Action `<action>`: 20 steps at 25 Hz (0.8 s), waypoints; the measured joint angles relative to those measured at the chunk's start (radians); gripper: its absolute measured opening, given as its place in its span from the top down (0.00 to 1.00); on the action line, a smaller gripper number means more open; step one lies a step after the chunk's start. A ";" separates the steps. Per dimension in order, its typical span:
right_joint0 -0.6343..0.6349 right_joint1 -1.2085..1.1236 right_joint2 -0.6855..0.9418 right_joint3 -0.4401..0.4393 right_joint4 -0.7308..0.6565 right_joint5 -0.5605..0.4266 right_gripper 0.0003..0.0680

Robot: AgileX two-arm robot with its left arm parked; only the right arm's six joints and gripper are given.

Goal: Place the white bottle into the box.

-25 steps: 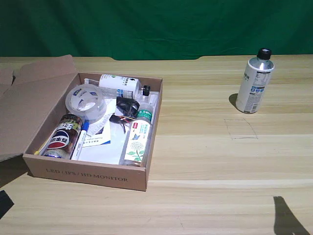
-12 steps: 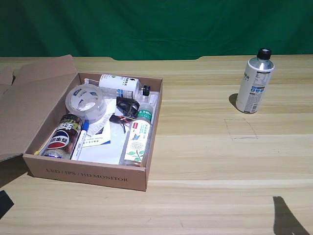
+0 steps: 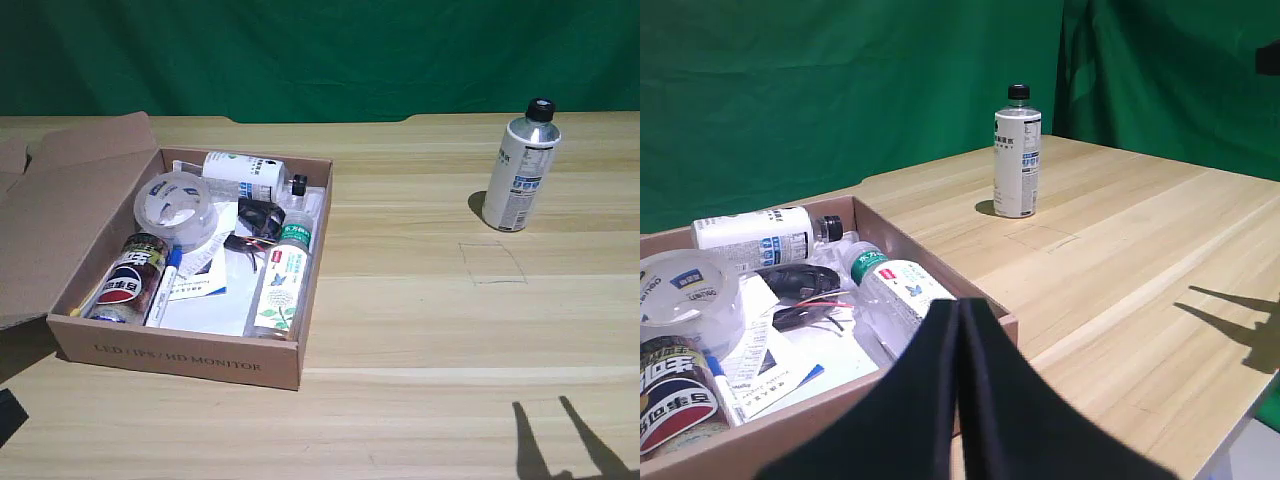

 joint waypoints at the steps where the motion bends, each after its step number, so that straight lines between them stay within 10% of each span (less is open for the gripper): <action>1: 0.000 0.012 0.000 0.000 -0.002 0.023 0.35; 5: 0.000 0.078 -0.009 -0.001 -0.007 0.080 0.02; 20: 0.000 0.673 -0.427 -0.002 -0.027 0.080 0.04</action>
